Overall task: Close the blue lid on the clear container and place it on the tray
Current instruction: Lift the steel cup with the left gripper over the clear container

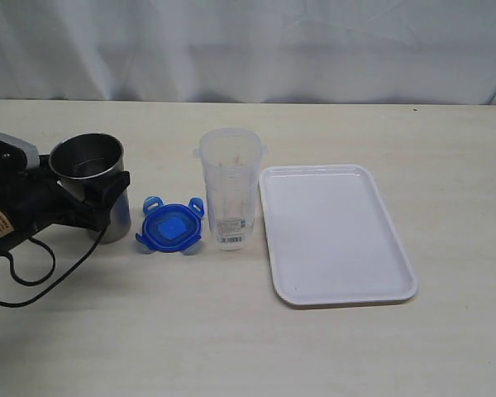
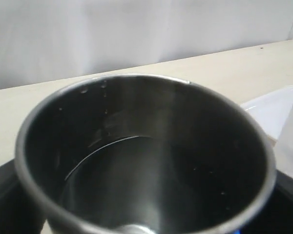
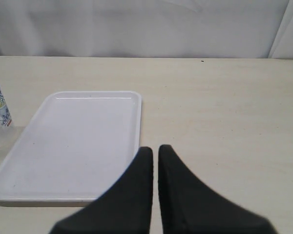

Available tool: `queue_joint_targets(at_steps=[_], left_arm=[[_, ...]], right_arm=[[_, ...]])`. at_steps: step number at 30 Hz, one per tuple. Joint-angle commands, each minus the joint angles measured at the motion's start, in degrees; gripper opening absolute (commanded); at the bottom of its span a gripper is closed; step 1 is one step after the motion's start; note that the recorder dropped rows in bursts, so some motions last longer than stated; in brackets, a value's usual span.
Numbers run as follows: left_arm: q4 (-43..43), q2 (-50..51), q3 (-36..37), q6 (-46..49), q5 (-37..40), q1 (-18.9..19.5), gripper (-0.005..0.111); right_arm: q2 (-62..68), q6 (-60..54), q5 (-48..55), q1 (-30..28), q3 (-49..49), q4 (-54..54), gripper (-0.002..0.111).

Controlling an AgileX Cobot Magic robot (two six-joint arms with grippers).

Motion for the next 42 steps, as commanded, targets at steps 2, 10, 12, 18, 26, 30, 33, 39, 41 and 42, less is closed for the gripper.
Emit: queue_joint_targets(at_steps=[2, 10, 12, 18, 26, 30, 33, 39, 41, 42], left_arm=[[1.9, 0.1, -0.1, -0.6, -0.5, 0.0, 0.0], [1.9, -1.9, -0.1, -2.3, -0.5, 0.0, 0.0], [1.9, -3.5, -0.1, -2.3, -0.5, 0.0, 0.0], [1.9, -7.4, -0.1, -3.6, -0.5, 0.0, 0.0], [4.9, -8.0, -4.2, -9.9, -0.5, 0.0, 0.0], [5.4, -8.0, -8.8, -12.3, 1.1, 0.0, 0.0], [7.6, -8.0, -12.2, -14.5, 4.1, 0.0, 0.0], [9.4, -8.0, -17.5, -18.2, 9.0, -1.1, 0.0], [9.5, -8.0, -19.2, -18.2, 11.3, -2.5, 0.0], [9.5, -8.0, -19.8, -18.2, 12.4, -3.1, 0.0]], right_arm=[[-0.3, -0.3, 0.1, -0.4, 0.1, 0.0, 0.005], [-0.3, -0.3, 0.1, -0.4, 0.1, 0.0, 0.005], [-0.3, -0.3, 0.1, -0.4, 0.1, 0.0, 0.005], [-0.3, -0.3, 0.1, -0.4, 0.1, 0.0, 0.005], [-0.3, -0.3, 0.1, -0.4, 0.1, 0.0, 0.005], [-0.3, -0.3, 0.1, -0.4, 0.1, 0.0, 0.005], [-0.3, -0.3, 0.1, -0.4, 0.1, 0.0, 0.005], [-0.3, -0.3, 0.1, -0.4, 0.1, 0.0, 0.005], [-0.3, -0.3, 0.1, -0.4, 0.1, 0.0, 0.005], [-0.3, -0.3, 0.1, -0.4, 0.1, 0.0, 0.005]])
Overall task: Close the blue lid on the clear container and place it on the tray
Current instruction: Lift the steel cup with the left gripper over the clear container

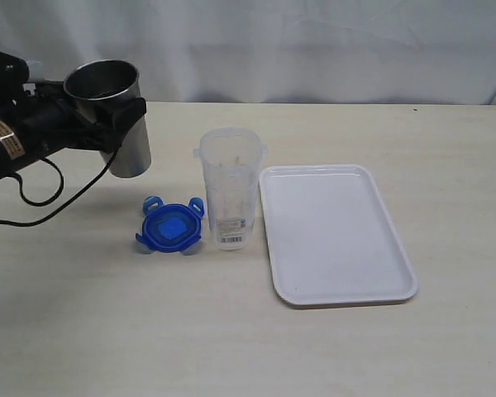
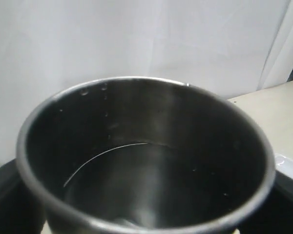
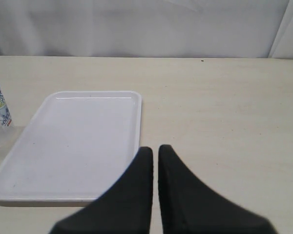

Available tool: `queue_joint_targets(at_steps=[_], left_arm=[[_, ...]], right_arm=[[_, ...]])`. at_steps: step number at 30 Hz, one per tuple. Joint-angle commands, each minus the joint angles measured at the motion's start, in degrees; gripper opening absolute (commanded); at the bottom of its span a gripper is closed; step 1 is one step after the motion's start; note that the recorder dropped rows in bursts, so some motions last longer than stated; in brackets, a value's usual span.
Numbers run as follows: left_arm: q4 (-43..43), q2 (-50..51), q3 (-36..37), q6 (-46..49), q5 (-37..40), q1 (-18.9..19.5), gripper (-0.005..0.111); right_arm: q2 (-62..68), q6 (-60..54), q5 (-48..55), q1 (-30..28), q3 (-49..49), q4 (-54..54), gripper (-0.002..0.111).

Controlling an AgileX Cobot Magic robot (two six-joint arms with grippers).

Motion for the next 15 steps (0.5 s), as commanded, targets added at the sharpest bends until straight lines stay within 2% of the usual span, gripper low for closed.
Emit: queue_joint_targets(at_steps=[1, 8, 15], left_arm=[[-0.4, -1.2, -4.2, -1.1, 0.7, -3.0, 0.0], [-0.4, -1.2, -10.1, 0.6, 9.1, -7.1, 0.0], [-0.4, -1.2, -13.8, 0.6, 11.3, -9.1, 0.0]], right_arm=[[-0.3, -0.3, 0.1, -0.4, 0.1, 0.0, 0.005], [-0.3, -0.3, 0.1, -0.4, 0.1, 0.0, 0.005], [-0.3, -0.3, 0.1, -0.4, 0.1, 0.0, 0.005]])
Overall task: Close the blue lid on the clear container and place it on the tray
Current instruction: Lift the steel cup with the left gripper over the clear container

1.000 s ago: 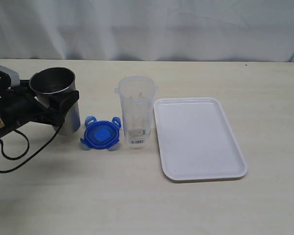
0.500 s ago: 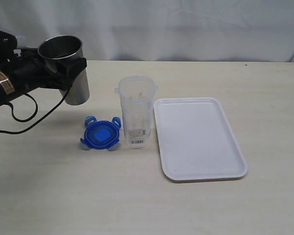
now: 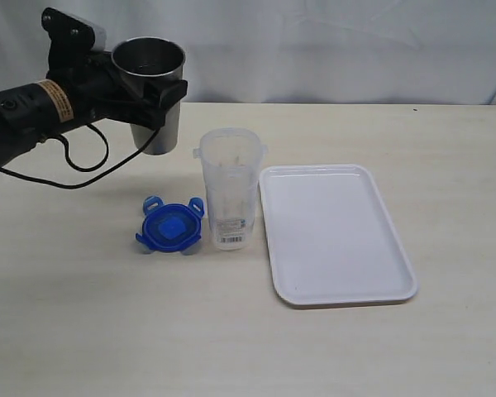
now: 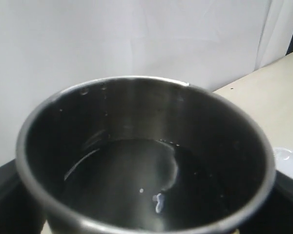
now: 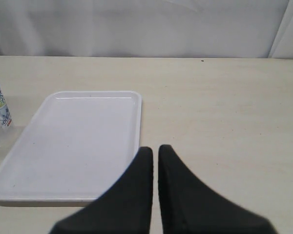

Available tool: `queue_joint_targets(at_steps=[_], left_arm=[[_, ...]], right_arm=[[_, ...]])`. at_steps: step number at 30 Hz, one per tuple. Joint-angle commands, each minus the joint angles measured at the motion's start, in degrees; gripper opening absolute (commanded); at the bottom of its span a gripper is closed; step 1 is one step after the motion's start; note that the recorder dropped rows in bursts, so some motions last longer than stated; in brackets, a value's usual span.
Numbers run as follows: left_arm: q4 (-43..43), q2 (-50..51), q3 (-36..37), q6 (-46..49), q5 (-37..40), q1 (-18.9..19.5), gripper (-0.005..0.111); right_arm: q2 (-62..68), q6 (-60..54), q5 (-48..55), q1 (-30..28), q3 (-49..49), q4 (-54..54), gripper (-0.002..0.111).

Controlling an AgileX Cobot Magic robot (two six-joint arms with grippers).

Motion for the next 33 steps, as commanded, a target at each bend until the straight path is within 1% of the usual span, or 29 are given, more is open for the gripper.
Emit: queue_joint_targets(at_steps=[1, 9, 13, 17, 24, 33], left_arm=[[-1.6, -1.2, -2.3, 0.2, -3.3, -1.4, 0.0], [-1.4, -1.2, -2.7, 0.0, -3.1, -3.2, 0.0], [-1.1, -1.2, -2.7, 0.0, -3.8, -3.2, 0.0], [-1.1, -1.2, -2.7, 4.1, -4.1, -3.2, 0.0], [-1.1, -1.2, -2.7, 4.2, -5.5, -3.4, 0.0], [-1.3, -1.2, -2.7, 3.3, -6.5, -5.5, 0.0]], right_arm=[[-0.3, -0.3, 0.1, -0.4, 0.1, 0.0, 0.005], [-0.3, -0.3, 0.1, -0.4, 0.1, 0.0, 0.005], [-0.3, -0.3, 0.1, -0.4, 0.1, 0.0, 0.005], [-0.3, -0.3, 0.1, -0.4, 0.1, 0.0, 0.005], [-0.3, -0.3, 0.1, -0.4, 0.1, 0.0, 0.005], [-0.3, -0.3, 0.1, -0.4, 0.1, 0.0, 0.005]])
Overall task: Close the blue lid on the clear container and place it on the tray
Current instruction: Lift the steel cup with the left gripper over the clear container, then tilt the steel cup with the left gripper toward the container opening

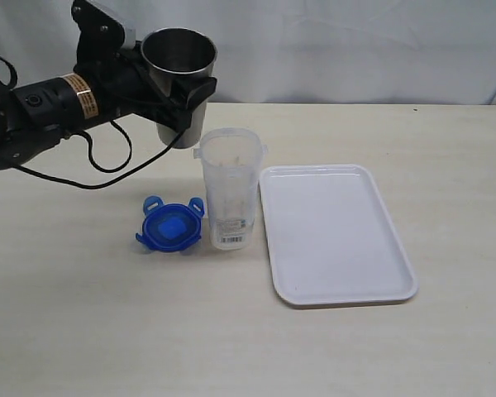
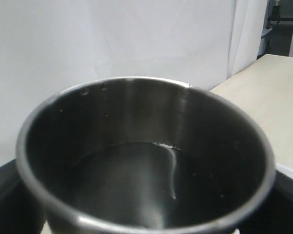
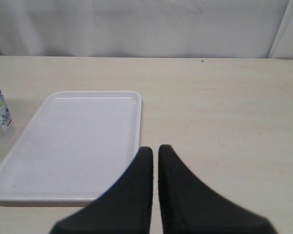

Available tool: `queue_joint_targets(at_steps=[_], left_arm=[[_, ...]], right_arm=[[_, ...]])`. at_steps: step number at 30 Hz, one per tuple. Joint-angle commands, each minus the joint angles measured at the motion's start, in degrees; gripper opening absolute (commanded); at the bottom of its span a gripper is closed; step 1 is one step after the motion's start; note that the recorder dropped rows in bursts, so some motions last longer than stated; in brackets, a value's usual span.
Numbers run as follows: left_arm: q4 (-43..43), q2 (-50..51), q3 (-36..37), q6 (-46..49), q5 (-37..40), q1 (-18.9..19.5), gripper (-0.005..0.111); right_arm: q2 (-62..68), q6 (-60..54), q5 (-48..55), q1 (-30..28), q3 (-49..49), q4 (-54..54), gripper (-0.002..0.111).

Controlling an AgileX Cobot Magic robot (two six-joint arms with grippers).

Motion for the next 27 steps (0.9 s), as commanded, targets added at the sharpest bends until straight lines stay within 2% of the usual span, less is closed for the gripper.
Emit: queue_joint_targets(at_steps=[1, 17, 27], left_arm=[[-1.6, -1.2, -1.1, -0.1, -5.2, -1.1, 0.0], [5.1, -1.2, -1.1, 0.0, -4.9, -1.1, 0.0], [5.4, -1.2, -1.1, 5.5, -4.4, -1.1, 0.0]], right_arm=[[-0.3, -0.3, 0.1, -0.4, 0.1, 0.0, 0.005], [-0.3, -0.3, 0.1, -0.4, 0.1, 0.0, 0.005], [-0.3, -0.3, 0.1, -0.4, 0.1, 0.0, 0.005]])
